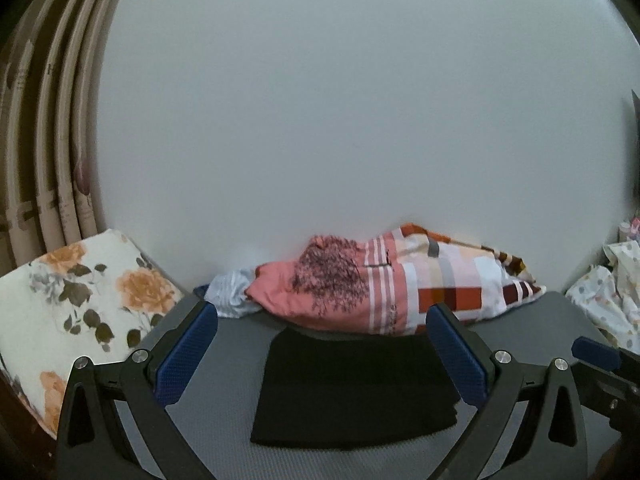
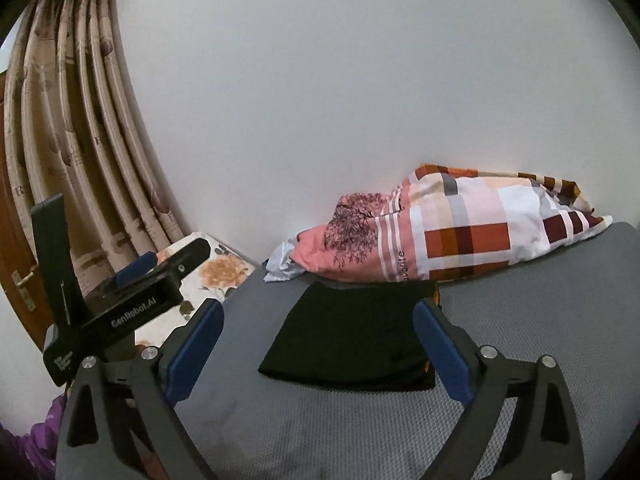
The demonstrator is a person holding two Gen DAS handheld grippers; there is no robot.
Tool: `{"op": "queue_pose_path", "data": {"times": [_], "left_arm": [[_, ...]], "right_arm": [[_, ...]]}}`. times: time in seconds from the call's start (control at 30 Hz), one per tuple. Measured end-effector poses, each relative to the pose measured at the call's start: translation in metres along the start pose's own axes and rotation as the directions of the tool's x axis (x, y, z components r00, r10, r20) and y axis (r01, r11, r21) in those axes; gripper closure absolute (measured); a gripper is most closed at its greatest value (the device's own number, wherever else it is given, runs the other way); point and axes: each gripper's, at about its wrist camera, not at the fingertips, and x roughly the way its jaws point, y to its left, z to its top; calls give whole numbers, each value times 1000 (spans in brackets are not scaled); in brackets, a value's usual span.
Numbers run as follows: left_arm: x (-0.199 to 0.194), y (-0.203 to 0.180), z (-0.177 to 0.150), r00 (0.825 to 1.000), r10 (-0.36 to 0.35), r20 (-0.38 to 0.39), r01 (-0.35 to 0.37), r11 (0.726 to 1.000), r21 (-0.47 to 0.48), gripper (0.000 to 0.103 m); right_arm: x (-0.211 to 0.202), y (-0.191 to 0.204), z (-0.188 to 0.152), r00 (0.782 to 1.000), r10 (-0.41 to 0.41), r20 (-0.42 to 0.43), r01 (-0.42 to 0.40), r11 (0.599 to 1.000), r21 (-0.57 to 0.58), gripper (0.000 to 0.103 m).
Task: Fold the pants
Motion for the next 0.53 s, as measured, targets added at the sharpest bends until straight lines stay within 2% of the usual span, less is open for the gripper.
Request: {"op": "queue_pose_path", "data": {"times": [0.07,0.27,0.53], "left_arm": [[5,-1,-4,1000,-8,-16,8,1000,5,0],[14,-9,-20,998,-19,-52,20,999,28,0],[21,-9,-33,997,-11,-82,12,1000,12,0]], "right_arm": [[4,0,-3,1000,-7,-14,7,1000,0,3],[16,-4,-13,997,-19,-76,21,1000,21,3],[20,-5,-21,994,-46,-101,49,999,22,3]]}}
